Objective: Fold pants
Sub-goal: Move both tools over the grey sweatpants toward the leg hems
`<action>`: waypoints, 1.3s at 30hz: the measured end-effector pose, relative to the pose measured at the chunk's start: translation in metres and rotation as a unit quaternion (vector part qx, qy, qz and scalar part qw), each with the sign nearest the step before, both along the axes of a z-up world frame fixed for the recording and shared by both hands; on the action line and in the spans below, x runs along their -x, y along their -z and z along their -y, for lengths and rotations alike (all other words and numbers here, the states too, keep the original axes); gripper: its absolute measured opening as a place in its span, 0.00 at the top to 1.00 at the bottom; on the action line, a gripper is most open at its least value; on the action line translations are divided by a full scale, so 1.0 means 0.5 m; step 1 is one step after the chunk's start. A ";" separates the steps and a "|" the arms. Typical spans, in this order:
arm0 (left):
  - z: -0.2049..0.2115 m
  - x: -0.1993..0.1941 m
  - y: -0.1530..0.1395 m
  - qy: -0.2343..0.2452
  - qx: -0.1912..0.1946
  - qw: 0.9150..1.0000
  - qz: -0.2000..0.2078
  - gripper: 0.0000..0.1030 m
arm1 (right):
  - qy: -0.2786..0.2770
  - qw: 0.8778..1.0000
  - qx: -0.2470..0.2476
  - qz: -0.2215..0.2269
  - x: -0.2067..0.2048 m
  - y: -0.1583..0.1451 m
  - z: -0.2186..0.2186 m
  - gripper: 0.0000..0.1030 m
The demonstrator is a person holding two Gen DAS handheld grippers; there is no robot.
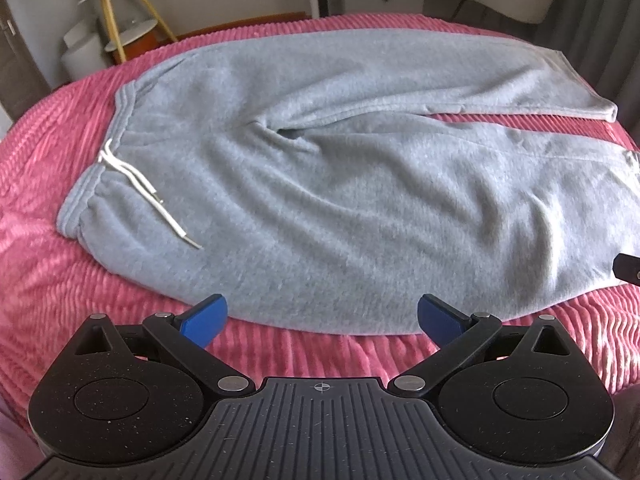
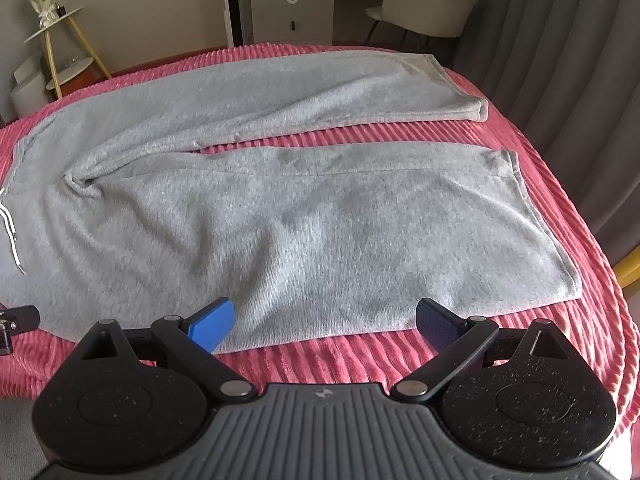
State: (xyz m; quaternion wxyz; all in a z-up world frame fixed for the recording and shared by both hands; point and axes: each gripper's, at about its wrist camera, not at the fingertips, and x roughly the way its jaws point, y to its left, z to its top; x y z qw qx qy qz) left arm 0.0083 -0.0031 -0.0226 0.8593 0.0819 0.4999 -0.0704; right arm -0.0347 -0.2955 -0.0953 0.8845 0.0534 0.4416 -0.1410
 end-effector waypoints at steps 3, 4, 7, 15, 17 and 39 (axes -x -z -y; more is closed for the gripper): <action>-0.001 -0.006 0.004 -0.005 0.008 1.000 -0.002 0.00 | 0.012 1.000 -0.009 0.006 -0.005 0.006 0.011 0.05; -0.002 -0.008 0.006 -0.007 0.011 1.000 -0.002 0.00 | 0.017 1.000 -0.012 0.008 -0.008 0.008 0.017 0.05; -0.002 -0.015 0.012 -0.013 0.020 1.000 0.002 0.00 | 0.025 0.999 -0.023 0.013 -0.011 0.016 0.028 0.05; 0.008 -0.042 0.036 -0.020 0.027 0.999 -0.008 0.00 | 0.031 0.999 -0.022 0.005 -0.037 0.041 0.042 0.05; 0.008 -0.048 0.040 -0.021 0.027 0.999 -0.011 0.00 | 0.031 0.999 -0.024 0.002 -0.045 0.045 0.043 0.05; 0.012 -0.073 0.052 -0.028 0.022 0.999 -0.017 0.00 | 0.022 1.000 -0.022 -0.005 -0.091 0.050 0.044 0.05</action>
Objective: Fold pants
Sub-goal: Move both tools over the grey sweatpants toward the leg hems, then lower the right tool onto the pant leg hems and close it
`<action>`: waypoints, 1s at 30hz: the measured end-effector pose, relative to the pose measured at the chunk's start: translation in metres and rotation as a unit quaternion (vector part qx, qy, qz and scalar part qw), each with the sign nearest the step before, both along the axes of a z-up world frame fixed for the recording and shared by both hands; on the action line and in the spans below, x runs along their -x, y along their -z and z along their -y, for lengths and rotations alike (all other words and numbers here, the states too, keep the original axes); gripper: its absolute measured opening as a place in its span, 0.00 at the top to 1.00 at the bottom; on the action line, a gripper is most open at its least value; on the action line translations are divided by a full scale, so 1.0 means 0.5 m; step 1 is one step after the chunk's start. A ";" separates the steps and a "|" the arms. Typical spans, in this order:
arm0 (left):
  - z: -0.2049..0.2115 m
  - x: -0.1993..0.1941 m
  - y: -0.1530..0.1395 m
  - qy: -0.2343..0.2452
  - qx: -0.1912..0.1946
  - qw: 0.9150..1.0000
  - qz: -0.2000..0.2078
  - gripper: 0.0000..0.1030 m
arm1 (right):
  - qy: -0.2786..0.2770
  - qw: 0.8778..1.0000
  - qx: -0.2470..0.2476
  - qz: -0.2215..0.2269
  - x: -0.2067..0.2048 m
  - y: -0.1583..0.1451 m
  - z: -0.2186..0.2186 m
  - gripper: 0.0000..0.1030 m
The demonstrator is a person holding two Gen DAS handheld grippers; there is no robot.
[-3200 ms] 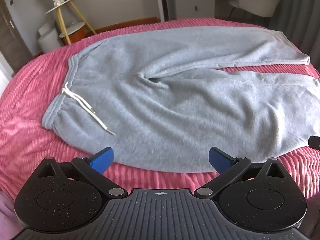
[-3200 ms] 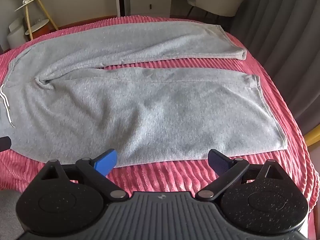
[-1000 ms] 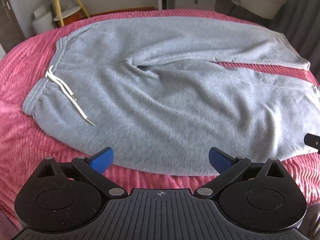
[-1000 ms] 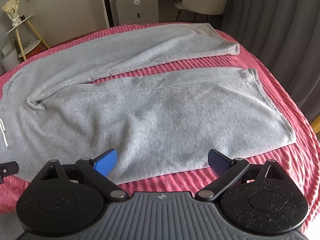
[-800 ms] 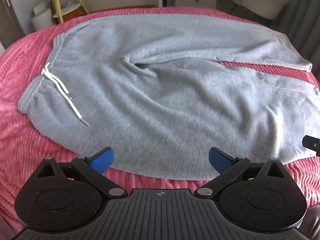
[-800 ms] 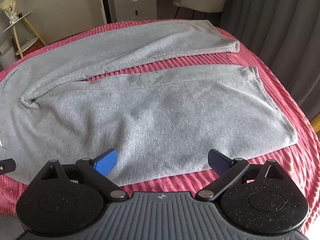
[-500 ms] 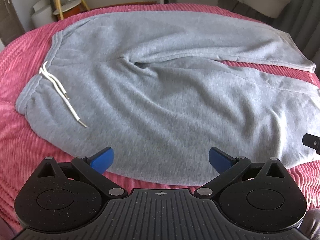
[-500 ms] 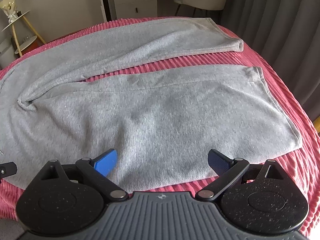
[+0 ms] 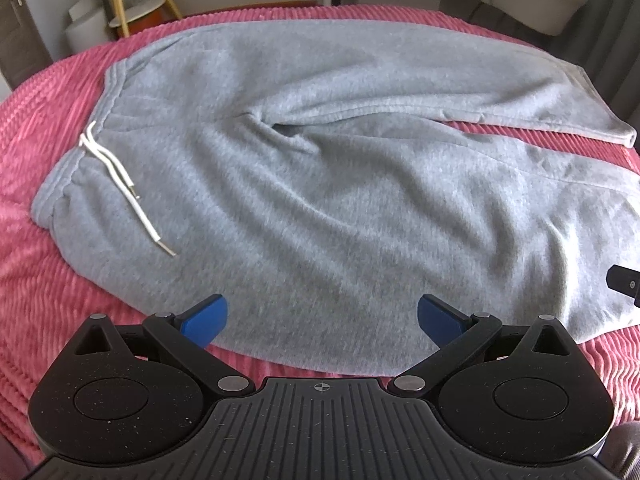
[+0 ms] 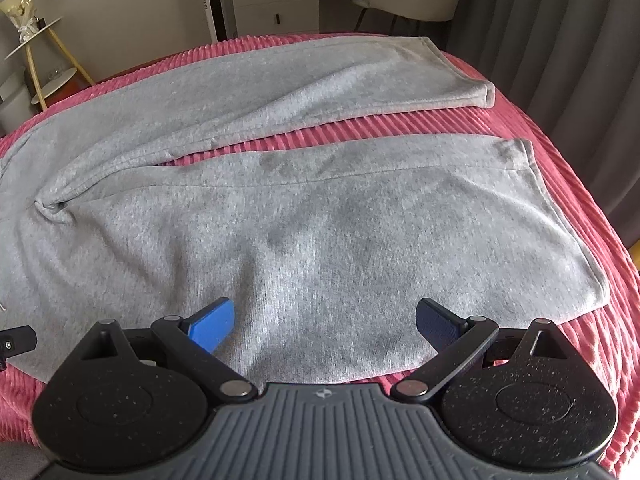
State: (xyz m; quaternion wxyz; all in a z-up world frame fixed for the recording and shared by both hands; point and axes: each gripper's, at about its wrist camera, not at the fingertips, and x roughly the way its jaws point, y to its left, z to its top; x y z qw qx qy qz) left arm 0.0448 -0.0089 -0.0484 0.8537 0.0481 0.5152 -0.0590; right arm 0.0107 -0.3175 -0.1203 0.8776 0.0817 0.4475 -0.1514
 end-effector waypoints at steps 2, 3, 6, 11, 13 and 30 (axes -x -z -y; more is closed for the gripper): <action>0.000 0.000 0.000 0.001 0.001 1.000 -0.002 0.00 | -0.001 1.000 -0.002 -0.001 -0.001 0.000 0.000 0.05; 0.000 0.000 0.000 0.001 0.002 1.000 -0.002 0.00 | -0.001 1.000 -0.002 -0.001 -0.001 -0.001 -0.001 0.05; 0.001 0.000 0.000 0.000 0.000 1.000 -0.003 0.00 | -0.002 1.000 0.001 0.000 0.000 -0.003 -0.002 0.05; 0.000 0.001 -0.002 -0.003 -0.001 1.000 0.011 0.00 | -0.004 1.000 0.009 0.001 -0.001 -0.005 -0.004 0.05; -0.001 0.001 -0.004 -0.004 0.001 1.000 0.017 0.00 | -0.005 1.000 0.010 0.000 -0.002 -0.003 -0.003 0.05; -0.007 -0.113 -0.038 -0.099 0.039 0.987 0.123 0.00 | -0.003 0.975 0.055 0.216 -0.029 -0.030 0.043 0.05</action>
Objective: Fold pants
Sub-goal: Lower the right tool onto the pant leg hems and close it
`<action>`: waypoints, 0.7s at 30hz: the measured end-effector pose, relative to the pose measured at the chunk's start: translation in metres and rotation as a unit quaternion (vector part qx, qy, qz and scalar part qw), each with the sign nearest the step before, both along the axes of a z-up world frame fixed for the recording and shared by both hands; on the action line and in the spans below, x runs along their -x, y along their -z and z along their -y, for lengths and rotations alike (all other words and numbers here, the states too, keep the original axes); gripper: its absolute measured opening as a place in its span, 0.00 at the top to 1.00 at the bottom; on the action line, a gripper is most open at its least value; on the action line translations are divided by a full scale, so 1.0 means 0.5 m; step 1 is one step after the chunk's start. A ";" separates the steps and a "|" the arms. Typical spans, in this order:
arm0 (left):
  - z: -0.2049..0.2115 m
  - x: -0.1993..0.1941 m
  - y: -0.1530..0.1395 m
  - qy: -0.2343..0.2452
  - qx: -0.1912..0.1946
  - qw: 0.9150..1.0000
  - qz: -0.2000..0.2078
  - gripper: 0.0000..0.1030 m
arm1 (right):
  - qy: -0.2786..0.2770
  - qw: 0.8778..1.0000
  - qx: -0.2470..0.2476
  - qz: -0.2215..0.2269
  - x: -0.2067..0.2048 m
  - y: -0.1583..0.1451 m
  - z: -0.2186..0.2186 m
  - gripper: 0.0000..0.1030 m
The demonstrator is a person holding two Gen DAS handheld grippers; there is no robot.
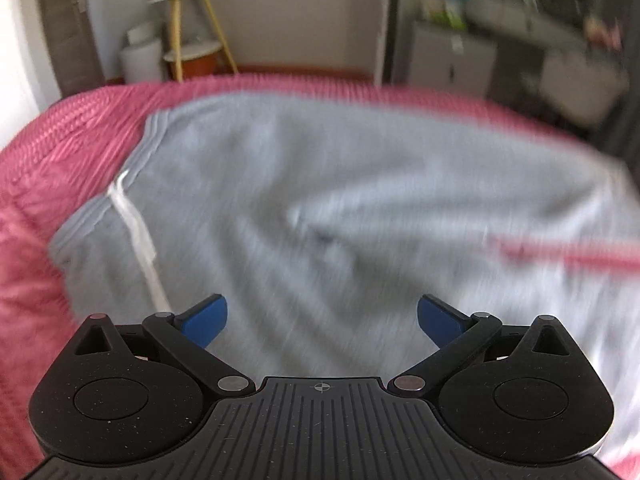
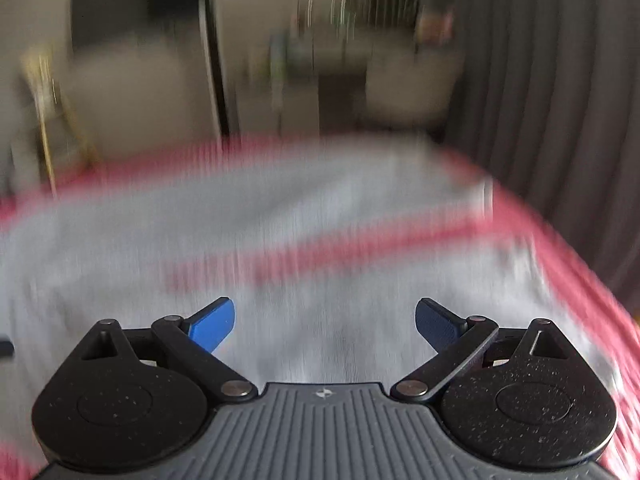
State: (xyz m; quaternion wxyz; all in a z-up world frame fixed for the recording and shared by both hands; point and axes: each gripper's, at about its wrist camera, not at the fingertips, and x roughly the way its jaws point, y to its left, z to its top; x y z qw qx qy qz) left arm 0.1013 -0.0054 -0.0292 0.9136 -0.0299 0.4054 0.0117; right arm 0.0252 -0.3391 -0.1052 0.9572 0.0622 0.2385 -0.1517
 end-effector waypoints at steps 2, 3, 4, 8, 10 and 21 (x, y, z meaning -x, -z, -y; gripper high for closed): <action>0.001 -0.035 -0.002 -0.018 0.042 0.998 0.035 0.00 | -0.030 0.999 0.019 0.027 -0.046 -0.005 0.002 0.05; 0.001 -0.051 0.005 -0.026 0.056 0.997 0.040 0.00 | -0.036 0.999 0.020 0.000 -0.083 -0.002 0.003 0.05; 0.001 -0.065 0.017 -0.034 0.068 0.996 0.042 0.00 | -0.041 0.999 0.010 -0.019 -0.117 0.003 0.004 0.05; -0.012 -0.089 0.080 -0.065 0.080 0.992 0.073 0.00 | -0.072 0.997 -0.025 -0.032 -0.252 0.042 -0.002 0.06; -0.026 -0.104 0.104 -0.071 0.084 0.991 0.077 0.00 | -0.089 0.995 -0.007 -0.039 -0.312 0.067 -0.023 0.12; -0.088 -0.165 0.176 -0.107 0.123 0.985 0.062 0.00 | -0.073 0.990 0.068 -0.096 -0.488 0.172 0.040 0.58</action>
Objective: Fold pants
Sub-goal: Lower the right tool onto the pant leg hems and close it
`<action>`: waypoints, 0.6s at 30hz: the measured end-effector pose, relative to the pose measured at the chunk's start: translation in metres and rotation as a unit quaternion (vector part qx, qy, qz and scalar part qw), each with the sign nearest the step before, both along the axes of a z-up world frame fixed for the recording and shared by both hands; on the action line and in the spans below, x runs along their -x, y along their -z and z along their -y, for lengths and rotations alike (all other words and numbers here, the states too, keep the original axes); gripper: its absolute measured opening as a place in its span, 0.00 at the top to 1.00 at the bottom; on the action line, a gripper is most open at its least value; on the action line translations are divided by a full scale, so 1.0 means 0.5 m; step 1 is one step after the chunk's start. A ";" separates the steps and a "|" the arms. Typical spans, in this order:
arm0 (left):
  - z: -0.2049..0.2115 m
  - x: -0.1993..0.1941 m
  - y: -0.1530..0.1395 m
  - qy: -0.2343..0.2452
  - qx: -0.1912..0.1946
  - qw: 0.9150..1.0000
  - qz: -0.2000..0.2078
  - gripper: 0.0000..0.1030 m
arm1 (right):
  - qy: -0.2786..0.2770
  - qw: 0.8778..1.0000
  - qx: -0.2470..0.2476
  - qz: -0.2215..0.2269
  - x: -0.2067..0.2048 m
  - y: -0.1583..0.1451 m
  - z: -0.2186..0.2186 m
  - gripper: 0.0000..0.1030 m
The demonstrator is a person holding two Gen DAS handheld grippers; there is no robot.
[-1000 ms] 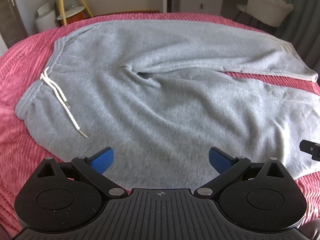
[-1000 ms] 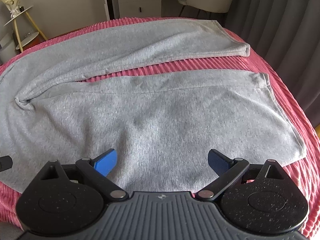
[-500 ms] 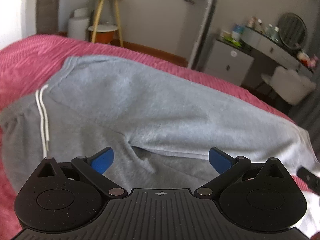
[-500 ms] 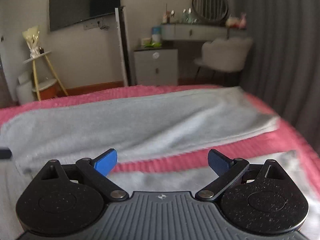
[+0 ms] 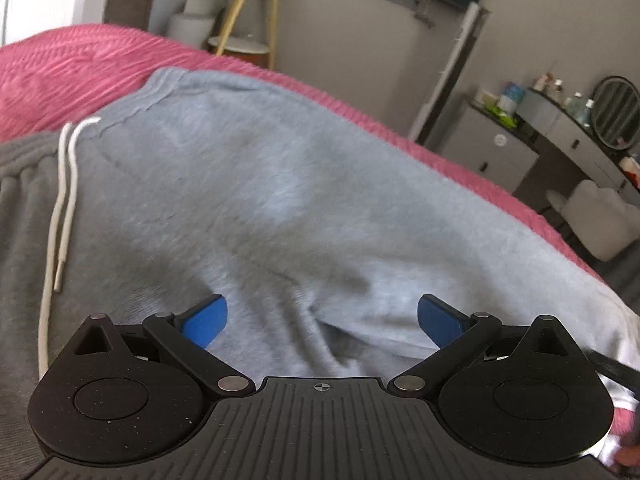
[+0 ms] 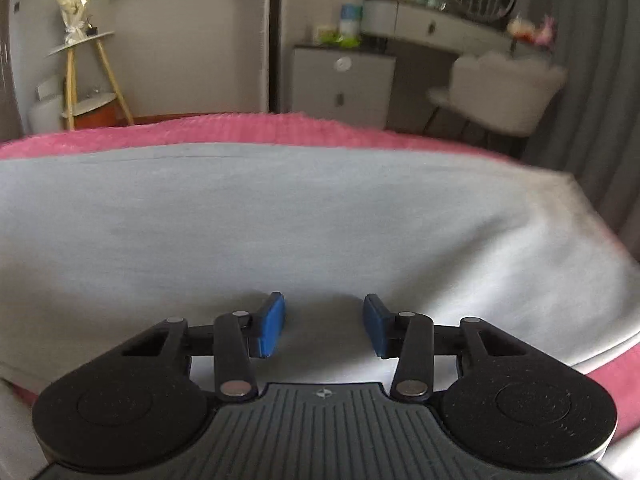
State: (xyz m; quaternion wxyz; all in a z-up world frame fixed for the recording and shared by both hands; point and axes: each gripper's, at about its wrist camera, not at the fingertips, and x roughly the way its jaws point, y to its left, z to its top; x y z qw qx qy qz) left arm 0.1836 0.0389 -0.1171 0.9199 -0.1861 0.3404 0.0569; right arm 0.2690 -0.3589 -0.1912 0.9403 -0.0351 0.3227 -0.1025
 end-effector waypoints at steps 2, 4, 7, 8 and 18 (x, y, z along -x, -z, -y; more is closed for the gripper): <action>0.004 0.001 0.005 -0.010 -0.014 1.000 -0.001 0.00 | 0.070 0.997 0.026 0.002 0.010 0.006 0.087 0.41; 0.010 0.003 0.005 -0.007 -0.012 1.000 -0.003 0.00 | 0.151 0.988 0.043 0.001 0.023 0.003 0.161 0.21; 0.022 0.007 0.008 -0.002 -0.011 1.000 -0.004 0.00 | 0.190 0.980 0.053 -0.005 0.037 -0.026 0.173 0.49; 0.026 0.009 0.010 0.000 -0.015 1.000 -0.008 0.00 | 0.166 0.986 0.030 0.006 0.048 -0.035 0.157 0.49; 0.031 0.043 -0.008 -0.051 -0.047 0.998 -0.012 0.00 | 0.111 0.993 -0.007 -0.045 0.008 -0.022 0.095 0.24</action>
